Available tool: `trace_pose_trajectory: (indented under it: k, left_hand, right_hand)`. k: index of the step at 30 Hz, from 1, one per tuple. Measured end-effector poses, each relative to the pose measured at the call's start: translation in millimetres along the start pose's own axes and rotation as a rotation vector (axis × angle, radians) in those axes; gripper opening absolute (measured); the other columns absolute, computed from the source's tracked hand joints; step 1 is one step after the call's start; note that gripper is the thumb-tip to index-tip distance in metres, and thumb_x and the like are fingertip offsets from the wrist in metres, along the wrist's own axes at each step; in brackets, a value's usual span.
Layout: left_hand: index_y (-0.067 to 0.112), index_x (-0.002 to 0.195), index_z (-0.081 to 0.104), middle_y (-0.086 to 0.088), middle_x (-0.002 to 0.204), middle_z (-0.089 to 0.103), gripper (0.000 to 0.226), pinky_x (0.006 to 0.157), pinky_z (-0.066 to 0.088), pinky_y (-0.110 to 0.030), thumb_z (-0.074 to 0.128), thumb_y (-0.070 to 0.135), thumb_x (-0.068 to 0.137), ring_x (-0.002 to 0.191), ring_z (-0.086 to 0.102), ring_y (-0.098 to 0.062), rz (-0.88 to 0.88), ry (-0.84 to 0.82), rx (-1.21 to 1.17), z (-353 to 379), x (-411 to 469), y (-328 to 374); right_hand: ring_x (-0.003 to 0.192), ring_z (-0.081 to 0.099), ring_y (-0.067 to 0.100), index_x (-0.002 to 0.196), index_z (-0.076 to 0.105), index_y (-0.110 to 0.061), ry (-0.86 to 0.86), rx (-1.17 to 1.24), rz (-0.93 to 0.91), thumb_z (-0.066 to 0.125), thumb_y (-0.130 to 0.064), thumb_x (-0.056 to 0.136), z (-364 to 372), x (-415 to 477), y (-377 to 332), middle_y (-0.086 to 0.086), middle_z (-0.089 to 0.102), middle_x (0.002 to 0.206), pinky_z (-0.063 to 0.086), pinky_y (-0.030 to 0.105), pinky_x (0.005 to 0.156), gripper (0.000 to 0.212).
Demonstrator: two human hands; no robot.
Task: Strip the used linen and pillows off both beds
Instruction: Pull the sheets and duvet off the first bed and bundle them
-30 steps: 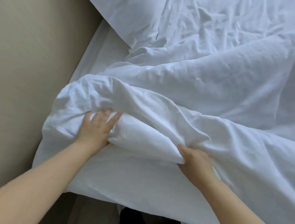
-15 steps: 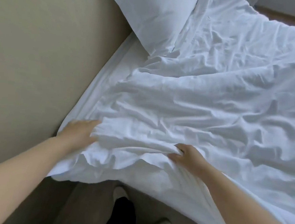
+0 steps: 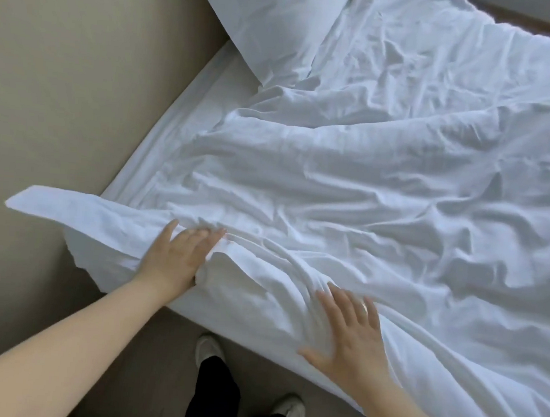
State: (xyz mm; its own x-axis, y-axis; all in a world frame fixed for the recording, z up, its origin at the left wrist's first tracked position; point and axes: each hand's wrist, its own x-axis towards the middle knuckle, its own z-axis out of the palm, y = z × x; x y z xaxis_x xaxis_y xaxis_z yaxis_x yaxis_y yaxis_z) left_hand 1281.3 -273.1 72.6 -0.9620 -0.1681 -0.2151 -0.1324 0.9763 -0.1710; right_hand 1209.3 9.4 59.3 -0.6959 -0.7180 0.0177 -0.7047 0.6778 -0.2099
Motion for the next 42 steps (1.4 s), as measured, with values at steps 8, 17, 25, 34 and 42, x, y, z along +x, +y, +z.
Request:
trace_pose_trajectory:
  k: [8, 17, 25, 34, 42]
  left_hand:
    - [0.027, 0.133, 0.035, 0.007, 0.106, 0.062, 0.042, 0.068, 0.032, -0.023, 0.042, 0.034, 0.092, 0.082, 0.047, -0.013, -0.073, -0.182, -0.111, -54, -22, 6]
    - [0.022, 0.054, 0.033, 0.020, 0.051, 0.046, 0.075, 0.049, 0.030, -0.018, 0.036, 0.092, 0.027, 0.059, 0.043, 0.001, 0.085, -0.109, -0.481, -117, -123, 3]
    - [0.016, 0.066, 0.045, 0.000, 0.057, 0.040, 0.065, 0.042, 0.026, -0.022, 0.036, 0.079, 0.074, 0.046, 0.027, -0.012, 0.341, 0.309, -0.627, -148, -170, -26]
    - [0.013, 0.051, 0.056, 0.001, 0.056, 0.056, 0.068, 0.049, 0.032, -0.019, 0.049, 0.080, 0.053, 0.058, 0.049, -0.014, 0.193, 0.193, -0.685, -137, -174, -47]
    - [0.010, 0.049, 0.039, -0.001, 0.050, 0.040, 0.046, 0.056, 0.027, -0.027, 0.068, 0.029, 0.080, 0.054, 0.040, -0.017, 0.017, -0.145, -0.810, -118, -134, -48]
  right_hand:
    - [0.094, 0.067, 0.037, 0.122, 0.043, -0.019, -0.010, -0.275, 0.136, 0.087, -0.007, 0.022, 9, -15, 25, 0.013, 0.041, 0.121, -0.011, 0.044, 0.113, 0.110]
    - [0.111, 0.039, 0.028, 0.133, 0.029, -0.021, 0.277, -0.257, 0.274, 0.057, -0.020, 0.063, -10, -75, 8, 0.013, 0.052, 0.123, -0.008, 0.040, 0.114, 0.076]
    - [0.142, 0.002, 0.025, 0.147, 0.005, -0.025, 0.424, -0.259, 0.473, 0.089, -0.010, 0.042, -16, -113, -30, 0.010, 0.019, 0.146, -0.002, 0.051, 0.113, 0.135]
    - [0.054, 0.059, 0.038, 0.082, 0.055, 0.002, 0.433, -0.300, 0.674, 0.040, 0.007, 0.072, -104, -159, -10, 0.025, 0.061, 0.065, 0.045, 0.037, 0.050, 0.019]
    - [0.072, 0.052, 0.010, 0.064, 0.043, -0.029, -0.487, 0.001, 0.753, 0.039, 0.000, 0.079, -157, -218, -60, -0.011, 0.049, 0.069, 0.032, 0.017, 0.053, 0.033]
